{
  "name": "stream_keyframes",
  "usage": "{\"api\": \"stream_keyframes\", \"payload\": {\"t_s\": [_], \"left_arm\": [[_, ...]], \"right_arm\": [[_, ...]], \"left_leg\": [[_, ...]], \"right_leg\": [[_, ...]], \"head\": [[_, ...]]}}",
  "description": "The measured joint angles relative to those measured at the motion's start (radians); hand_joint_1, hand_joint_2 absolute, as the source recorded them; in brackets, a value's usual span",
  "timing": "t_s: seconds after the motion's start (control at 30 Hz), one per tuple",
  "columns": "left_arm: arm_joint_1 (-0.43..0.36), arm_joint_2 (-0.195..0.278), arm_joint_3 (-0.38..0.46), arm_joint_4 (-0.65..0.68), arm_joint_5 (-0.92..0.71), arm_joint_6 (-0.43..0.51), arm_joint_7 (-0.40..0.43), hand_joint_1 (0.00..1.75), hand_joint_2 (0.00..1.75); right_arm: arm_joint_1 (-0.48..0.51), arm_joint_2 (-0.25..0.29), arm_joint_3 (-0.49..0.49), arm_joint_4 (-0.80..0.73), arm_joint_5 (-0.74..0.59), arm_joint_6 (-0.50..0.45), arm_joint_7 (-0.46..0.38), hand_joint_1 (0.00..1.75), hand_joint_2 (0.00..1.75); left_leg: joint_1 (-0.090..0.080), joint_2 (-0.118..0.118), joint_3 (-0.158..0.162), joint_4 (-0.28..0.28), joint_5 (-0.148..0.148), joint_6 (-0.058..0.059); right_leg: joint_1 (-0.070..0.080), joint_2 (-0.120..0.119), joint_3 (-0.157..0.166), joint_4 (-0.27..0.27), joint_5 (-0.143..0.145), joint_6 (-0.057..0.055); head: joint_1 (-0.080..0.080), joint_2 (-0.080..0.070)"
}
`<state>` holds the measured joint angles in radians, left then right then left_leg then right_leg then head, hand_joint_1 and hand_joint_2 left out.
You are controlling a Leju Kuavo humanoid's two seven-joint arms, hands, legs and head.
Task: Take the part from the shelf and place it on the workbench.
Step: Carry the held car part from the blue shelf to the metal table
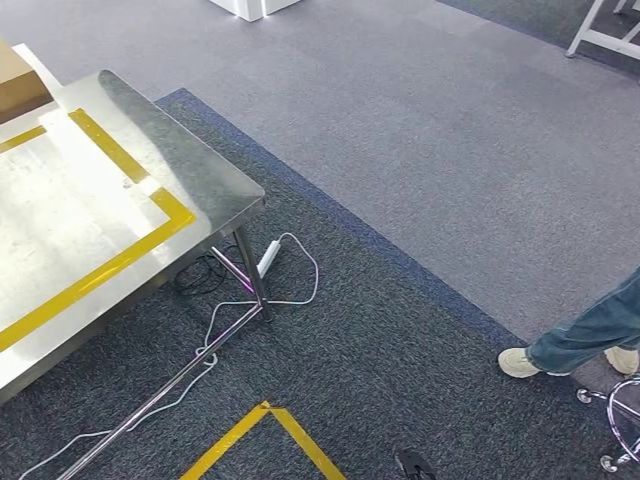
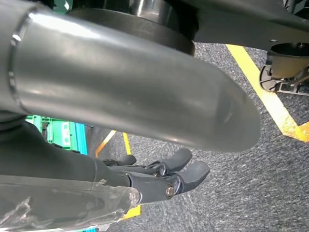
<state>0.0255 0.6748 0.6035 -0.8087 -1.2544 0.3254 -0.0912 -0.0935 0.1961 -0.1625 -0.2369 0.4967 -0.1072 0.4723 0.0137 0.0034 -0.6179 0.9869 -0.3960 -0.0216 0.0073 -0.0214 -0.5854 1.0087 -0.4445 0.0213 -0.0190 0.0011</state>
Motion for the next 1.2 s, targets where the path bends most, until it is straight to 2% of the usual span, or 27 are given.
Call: {"api": "stream_keyframes", "payload": {"t_s": [0.17, 0.37, 0.6, 1.0, 1.2], "left_arm": [[0.021, -0.019, 0.026, -0.045, -0.039, 0.005, -0.066, 1.75, 1.75], [0.051, -0.055, 0.036, -0.175, -0.032, 0.005, -0.154, 1.75, 1.75], [0.065, -0.077, 0.036, -0.264, -0.023, 0.006, -0.170, 1.75, 1.75], [0.089, -0.083, 0.035, -0.323, 0.034, 0.043, -0.229, 1.75, 1.75], [0.097, -0.085, 0.036, -0.331, 0.041, 0.044, -0.233, 1.75, 1.75]], "right_arm": [[0.000, 0.000, 0.000, 0.000, 0.006, 0.001, 0.000, 0.00, 0.00], [-0.002, 0.002, 0.000, 0.000, 0.018, 0.003, 0.000, 0.00, 0.00], [-0.003, 0.003, 0.000, 0.000, 0.020, 0.003, 0.000, 0.00, 0.00], [-0.004, 0.003, 0.000, 0.000, 0.037, 0.005, 0.000, 0.00, 0.00], [-0.004, 0.003, 0.000, 0.000, 0.041, 0.006, 0.000, 0.00, 0.00]], "left_leg": [[0.000, 0.000, 0.000, 0.000, 0.000, 0.000], [0.000, 0.000, 0.000, 0.000, 0.000, 0.000], [0.000, 0.000, 0.000, 0.000, 0.000, 0.000], [0.001, 0.000, 0.000, 0.000, 0.000, 0.000], [0.001, 0.000, 0.000, 0.000, 0.000, 0.000]], "right_leg": [[0.000, 0.000, 0.000, 0.000, 0.000, 0.000], [0.000, -0.001, 0.001, 0.000, 0.000, 0.000], [0.000, -0.001, 0.001, 0.000, 0.000, 0.000], [0.001, 0.000, 0.001, 0.000, 0.000, 0.000], [0.001, -0.001, 0.001, 0.000, 0.000, 0.000]], "head": [[0.000, 0.000], [0.000, 0.000], [0.000, 0.000], [0.000, 0.000], [0.000, 0.000]]}}
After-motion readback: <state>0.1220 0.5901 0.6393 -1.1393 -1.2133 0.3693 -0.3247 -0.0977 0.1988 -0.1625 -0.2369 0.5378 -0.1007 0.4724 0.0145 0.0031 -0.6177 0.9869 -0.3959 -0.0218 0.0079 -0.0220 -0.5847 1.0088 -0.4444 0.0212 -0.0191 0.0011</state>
